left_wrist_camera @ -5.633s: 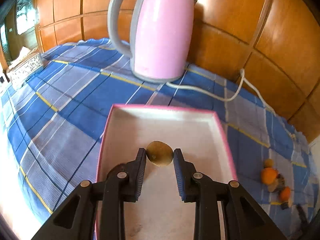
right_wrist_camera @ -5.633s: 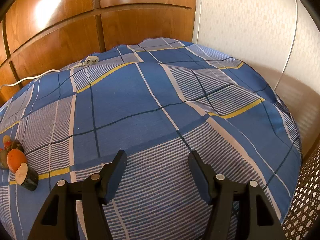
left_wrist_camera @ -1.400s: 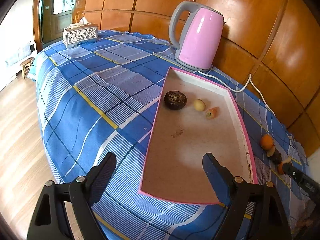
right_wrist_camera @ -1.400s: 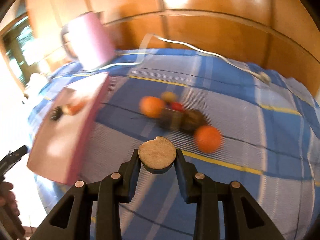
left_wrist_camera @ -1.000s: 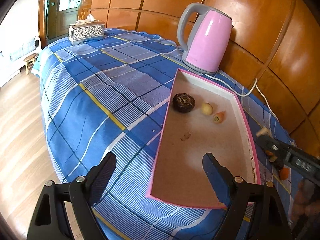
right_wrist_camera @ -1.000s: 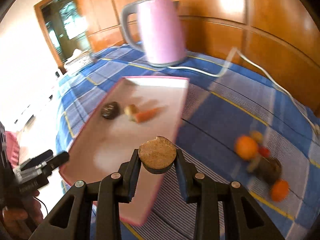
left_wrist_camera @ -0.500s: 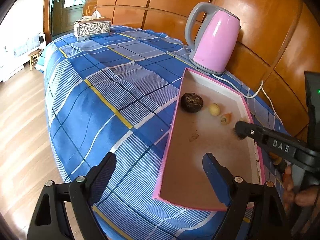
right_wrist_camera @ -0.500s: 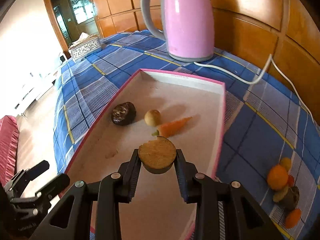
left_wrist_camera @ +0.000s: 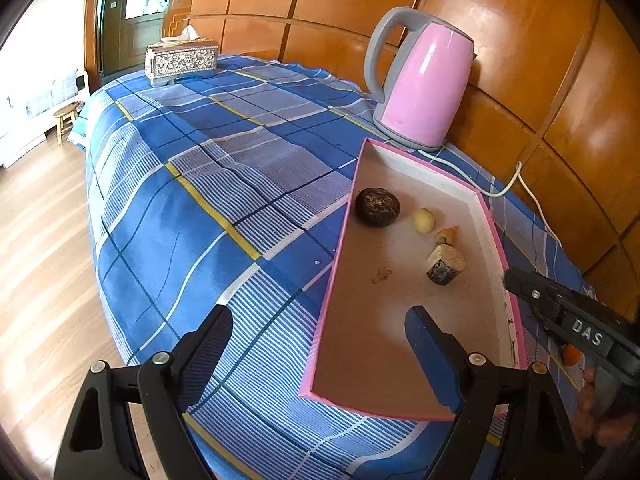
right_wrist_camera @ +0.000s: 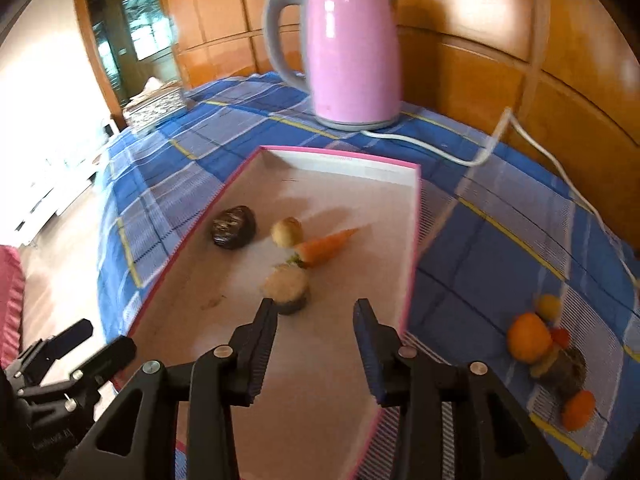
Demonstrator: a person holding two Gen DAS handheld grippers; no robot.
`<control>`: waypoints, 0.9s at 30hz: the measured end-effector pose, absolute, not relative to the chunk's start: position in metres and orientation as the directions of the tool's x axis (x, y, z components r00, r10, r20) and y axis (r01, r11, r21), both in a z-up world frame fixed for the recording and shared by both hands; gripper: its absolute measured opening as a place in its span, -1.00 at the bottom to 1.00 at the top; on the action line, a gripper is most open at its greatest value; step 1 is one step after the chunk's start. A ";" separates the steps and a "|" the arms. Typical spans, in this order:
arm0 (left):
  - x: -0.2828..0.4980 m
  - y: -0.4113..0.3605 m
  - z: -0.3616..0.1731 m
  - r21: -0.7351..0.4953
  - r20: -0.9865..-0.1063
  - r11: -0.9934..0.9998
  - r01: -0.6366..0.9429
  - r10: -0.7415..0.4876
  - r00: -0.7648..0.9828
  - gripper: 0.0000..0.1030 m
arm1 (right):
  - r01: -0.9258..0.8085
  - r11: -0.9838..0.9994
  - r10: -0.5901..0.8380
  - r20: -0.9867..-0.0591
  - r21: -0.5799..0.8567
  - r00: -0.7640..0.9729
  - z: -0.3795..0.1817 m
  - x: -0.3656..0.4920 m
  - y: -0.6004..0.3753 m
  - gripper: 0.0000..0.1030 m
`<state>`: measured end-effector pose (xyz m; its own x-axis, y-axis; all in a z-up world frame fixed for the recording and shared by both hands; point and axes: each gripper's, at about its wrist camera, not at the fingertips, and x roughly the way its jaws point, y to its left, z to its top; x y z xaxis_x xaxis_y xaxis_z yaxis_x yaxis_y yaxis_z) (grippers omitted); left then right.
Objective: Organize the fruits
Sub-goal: 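Carry the log slice into the tray and open the right tool, then withdraw the right tool from the tray back toward the produce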
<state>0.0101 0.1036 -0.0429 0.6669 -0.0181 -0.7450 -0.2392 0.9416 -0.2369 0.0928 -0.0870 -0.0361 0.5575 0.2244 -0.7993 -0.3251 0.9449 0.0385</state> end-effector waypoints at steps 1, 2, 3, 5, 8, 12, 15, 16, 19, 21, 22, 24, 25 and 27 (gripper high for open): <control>0.010 0.103 -0.043 -0.238 -0.744 0.942 -0.235 -0.021 0.667 0.72 | -0.314 0.949 0.218 -0.795 0.036 0.566 -0.035 0.090 -0.090 -0.21; 0.010 0.102 -0.043 -0.238 -0.745 0.943 -0.232 -0.025 0.667 0.72 | -0.299 0.954 0.208 -0.790 0.033 0.577 -0.033 0.087 -0.095 -0.21; 0.010 0.101 -0.043 -0.238 -0.745 0.944 -0.228 -0.027 0.667 0.72 | -0.281 0.959 0.196 -0.785 0.029 0.588 -0.032 0.083 -0.100 -0.20; 0.010 0.099 -0.042 -0.234 -0.744 0.948 -0.217 -0.031 0.667 0.72 | -0.252 0.968 0.176 -0.777 0.024 0.604 -0.029 0.078 -0.109 -0.19; 0.010 0.095 -0.042 -0.225 -0.743 0.953 -0.203 -0.033 0.668 0.72 | -0.213 0.977 0.156 -0.766 0.025 0.624 -0.026 0.071 -0.123 -0.09; 0.010 0.089 -0.039 -0.216 -0.736 0.960 -0.177 -0.041 0.676 0.72 | -0.159 0.987 0.122 -0.759 0.025 0.640 -0.025 0.061 -0.142 -0.08; 0.010 0.085 -0.038 -0.217 -0.733 0.964 -0.155 -0.056 0.678 0.72 | -0.109 0.994 0.090 -0.755 0.024 0.650 -0.027 0.053 -0.159 -0.08; 0.011 0.082 -0.037 -0.217 -0.732 0.965 -0.144 -0.063 0.678 0.72 | -0.091 0.996 0.078 -0.755 0.025 0.651 -0.028 0.049 -0.166 -0.08; 0.011 0.073 -0.034 -0.205 -0.725 0.973 -0.105 -0.079 0.684 0.72 | -0.019 0.999 0.044 -0.759 0.042 0.650 -0.031 0.040 -0.191 -0.08; 0.012 0.065 -0.032 -0.200 -0.723 0.977 -0.070 -0.099 0.683 0.72 | 0.041 0.998 0.002 -0.761 0.038 0.648 -0.035 0.032 -0.213 -0.08; 0.013 0.060 -0.031 -0.196 -0.722 0.979 -0.051 -0.109 0.684 0.72 | 0.062 0.997 -0.010 -0.762 0.040 0.647 -0.036 0.029 -0.221 -0.08; 0.014 0.051 -0.028 -0.184 -0.720 0.983 -0.016 -0.124 0.683 0.72 | 0.120 0.992 -0.045 -0.768 0.042 0.639 -0.040 0.021 -0.242 -0.08; 0.015 0.045 -0.027 -0.178 -0.721 0.984 0.003 -0.133 0.680 0.72 | 0.145 0.988 -0.061 -0.769 0.042 0.637 -0.042 0.016 -0.252 -0.08; 0.017 0.037 -0.025 -0.172 -0.721 0.985 0.035 -0.150 0.677 0.72 | 0.202 0.979 -0.099 -0.773 0.038 0.627 -0.046 0.009 -0.272 -0.08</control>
